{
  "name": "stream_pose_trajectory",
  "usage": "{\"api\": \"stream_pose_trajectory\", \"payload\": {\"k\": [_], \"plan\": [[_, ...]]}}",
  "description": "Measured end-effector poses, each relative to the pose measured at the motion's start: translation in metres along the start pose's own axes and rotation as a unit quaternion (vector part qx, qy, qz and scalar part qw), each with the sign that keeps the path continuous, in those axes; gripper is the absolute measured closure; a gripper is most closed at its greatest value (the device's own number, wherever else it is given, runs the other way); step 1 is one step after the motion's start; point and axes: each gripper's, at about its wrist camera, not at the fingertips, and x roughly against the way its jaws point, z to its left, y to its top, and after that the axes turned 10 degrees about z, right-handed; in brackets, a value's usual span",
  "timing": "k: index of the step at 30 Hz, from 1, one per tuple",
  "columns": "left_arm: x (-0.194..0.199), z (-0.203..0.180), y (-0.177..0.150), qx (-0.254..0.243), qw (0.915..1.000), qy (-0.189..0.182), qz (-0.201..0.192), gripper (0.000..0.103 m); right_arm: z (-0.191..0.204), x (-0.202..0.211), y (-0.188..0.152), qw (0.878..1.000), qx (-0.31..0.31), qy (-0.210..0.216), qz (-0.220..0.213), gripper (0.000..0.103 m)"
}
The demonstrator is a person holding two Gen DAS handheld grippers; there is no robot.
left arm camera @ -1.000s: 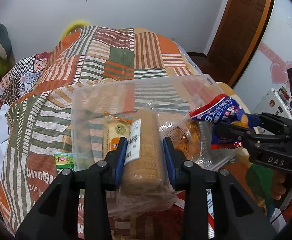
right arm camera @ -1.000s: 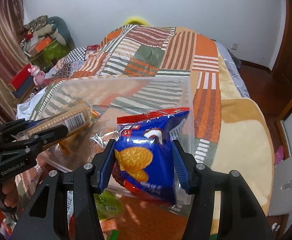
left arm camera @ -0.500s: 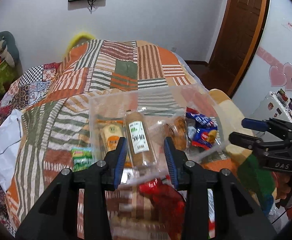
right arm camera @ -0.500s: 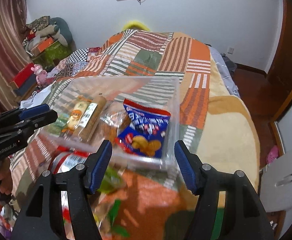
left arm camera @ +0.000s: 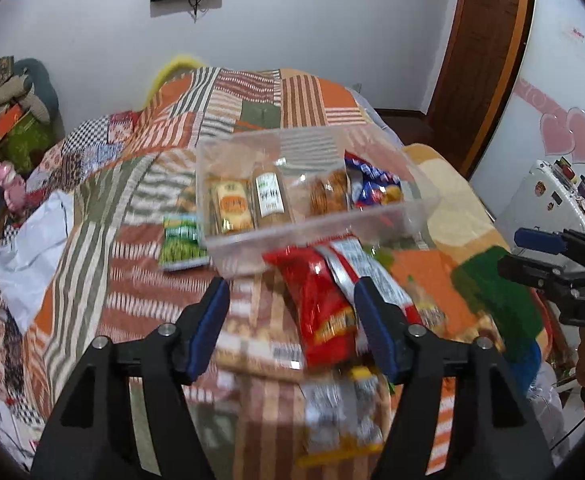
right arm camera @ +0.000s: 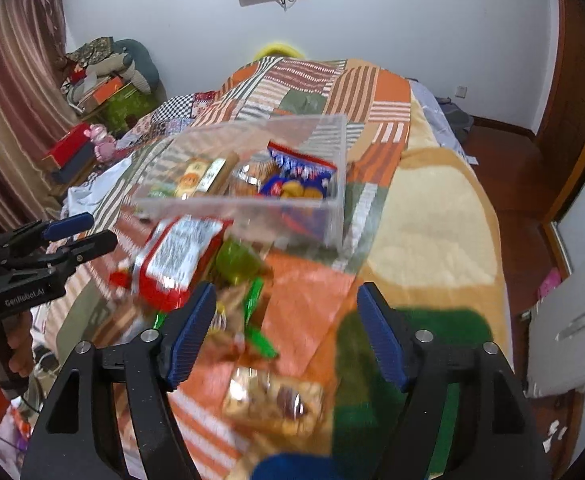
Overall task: Organize snacks
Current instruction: 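Grasp the white snack packet with left tool while right tool grasps the corn puff tray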
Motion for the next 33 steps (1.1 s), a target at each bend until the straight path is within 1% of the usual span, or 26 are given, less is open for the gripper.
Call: {"api": "stream_pose_trajectory", "payload": {"k": [4, 8, 11, 17, 19, 21, 25, 28, 29, 33], "plan": [[0.001, -0.002, -0.018, 0.010, 0.9999, 0.003, 0.013, 0.032, 0.002, -0.005, -0.022, 1.000, 0.010, -0.003, 0.013, 0.028], [-0.002, -0.001, -0.028, 0.021, 0.9993, -0.002, 0.030, 0.032, 0.003, -0.019, -0.038, 0.999, 0.006, 0.010, 0.035, 0.025], [-0.005, -0.003, -0.035, 0.017, 0.9991, -0.003, 0.038, 0.032, 0.006, -0.026, -0.050, 0.999, -0.001, 0.012, 0.046, 0.025], [-0.015, -0.017, -0.050, -0.010, 0.9982, -0.008, 0.058, 0.032, 0.009, -0.037, -0.059, 0.998, -0.010, 0.016, 0.061, 0.025], [-0.020, -0.020, -0.056, -0.010, 0.9977, -0.016, 0.065, 0.032, 0.009, -0.040, -0.060, 0.998, -0.013, 0.020, 0.066, 0.024], [-0.027, -0.023, -0.061, -0.010, 0.9969, -0.022, 0.075, 0.032, 0.010, -0.042, -0.063, 0.998, -0.014, 0.013, 0.067, 0.020], [-0.042, -0.027, -0.070, -0.009, 0.9951, -0.023, 0.095, 0.032, 0.014, -0.046, -0.064, 0.998, -0.009, 0.004, 0.068, 0.018], [-0.053, -0.026, -0.076, 0.000, 0.9931, -0.031, 0.113, 0.032, 0.015, -0.050, -0.066, 0.998, -0.010, -0.002, 0.069, 0.017], [-0.057, -0.026, -0.078, 0.004, 0.9924, -0.033, 0.119, 0.032, 0.014, -0.052, -0.067, 0.997, -0.011, 0.000, 0.072, 0.017], [-0.057, -0.029, -0.082, 0.001, 0.9937, -0.027, 0.109, 0.033, 0.007, -0.059, -0.070, 0.996, -0.028, 0.026, 0.085, 0.019]]}}
